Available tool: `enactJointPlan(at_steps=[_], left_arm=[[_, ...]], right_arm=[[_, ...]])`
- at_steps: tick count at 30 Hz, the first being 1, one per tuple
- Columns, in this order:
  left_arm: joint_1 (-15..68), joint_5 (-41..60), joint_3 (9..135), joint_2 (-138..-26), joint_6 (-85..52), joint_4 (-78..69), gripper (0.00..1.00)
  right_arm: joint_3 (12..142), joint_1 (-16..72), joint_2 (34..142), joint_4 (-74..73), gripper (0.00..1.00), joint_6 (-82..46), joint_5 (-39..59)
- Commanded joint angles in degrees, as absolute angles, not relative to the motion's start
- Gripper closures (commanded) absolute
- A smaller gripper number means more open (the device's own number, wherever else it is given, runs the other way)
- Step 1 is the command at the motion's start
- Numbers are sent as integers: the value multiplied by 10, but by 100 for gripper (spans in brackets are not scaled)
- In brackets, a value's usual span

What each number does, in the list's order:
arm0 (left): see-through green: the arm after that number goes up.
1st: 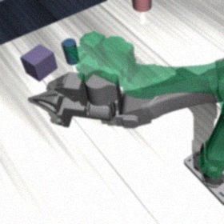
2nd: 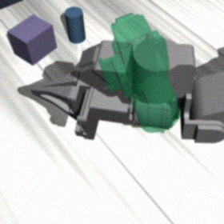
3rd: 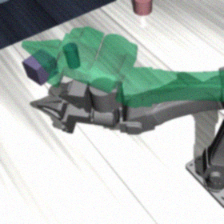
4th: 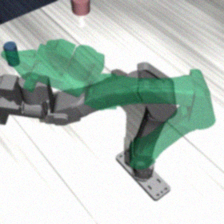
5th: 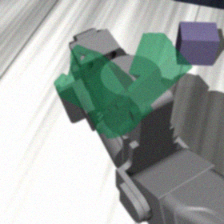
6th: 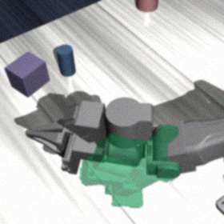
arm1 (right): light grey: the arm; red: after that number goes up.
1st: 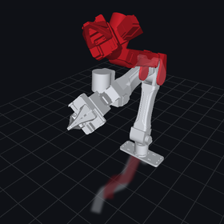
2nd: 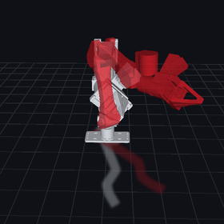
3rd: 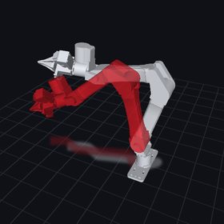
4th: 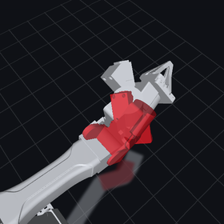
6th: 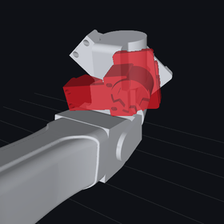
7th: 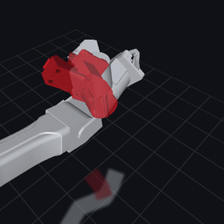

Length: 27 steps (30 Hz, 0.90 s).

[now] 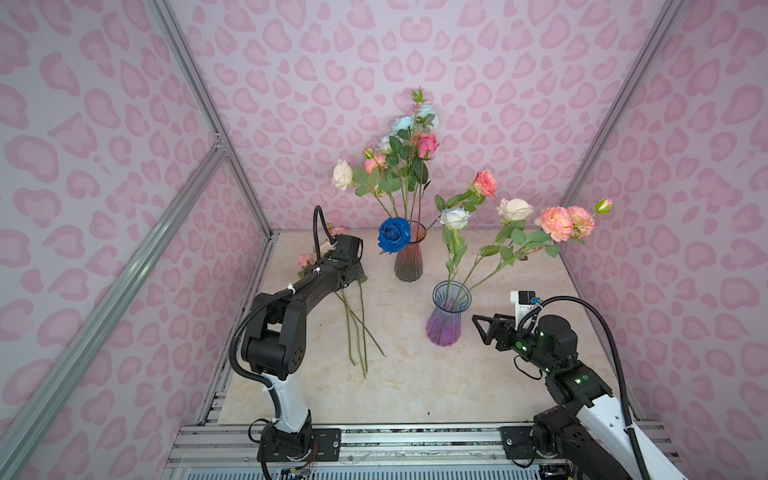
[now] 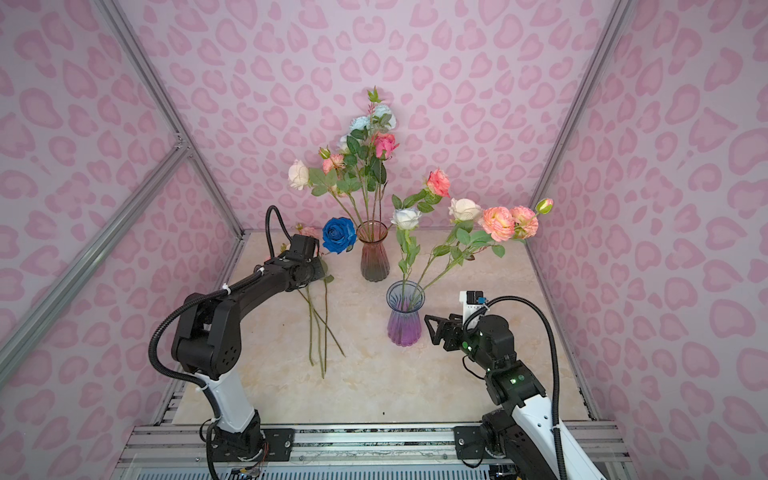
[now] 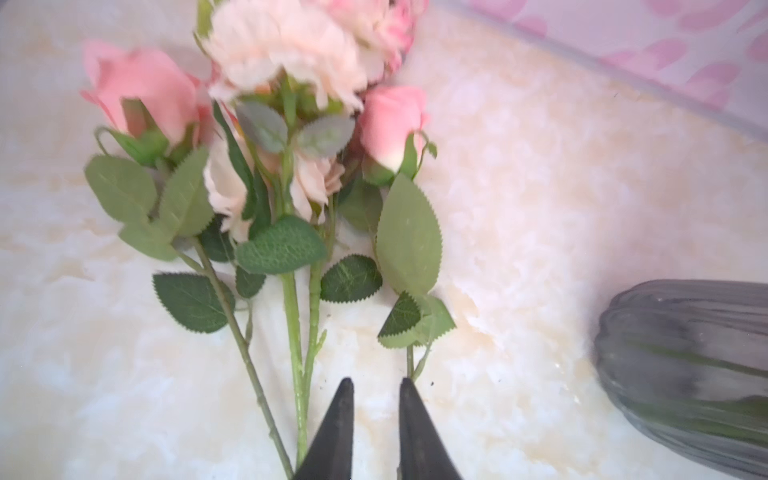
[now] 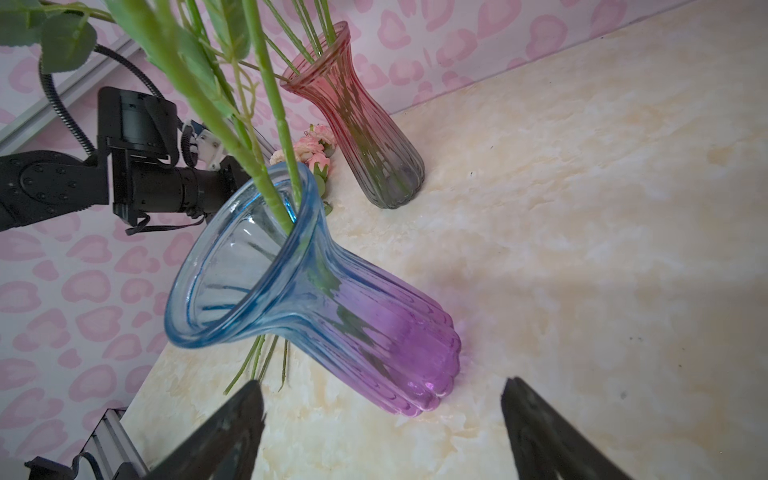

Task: Arrange the flowers into the vase
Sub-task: 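Lower the left gripper onto the bunch and close on a cream rose stem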

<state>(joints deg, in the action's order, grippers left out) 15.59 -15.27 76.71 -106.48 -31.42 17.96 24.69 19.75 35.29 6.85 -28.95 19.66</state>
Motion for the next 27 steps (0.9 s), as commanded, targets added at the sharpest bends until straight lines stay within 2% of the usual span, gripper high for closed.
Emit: enactJointPlan(at_steps=[1,11,27], left_arm=[[144,-173,764,-1077,-303,197,78],[117,-171,808,-1149,-300,210,81],[112,-155,816,-1194,-288,190,84]], right_arm=[[243,198,360,45,10,-288,200],[247,198,354,58,10,-284,197],[250,198,359,54,10,-285,197]])
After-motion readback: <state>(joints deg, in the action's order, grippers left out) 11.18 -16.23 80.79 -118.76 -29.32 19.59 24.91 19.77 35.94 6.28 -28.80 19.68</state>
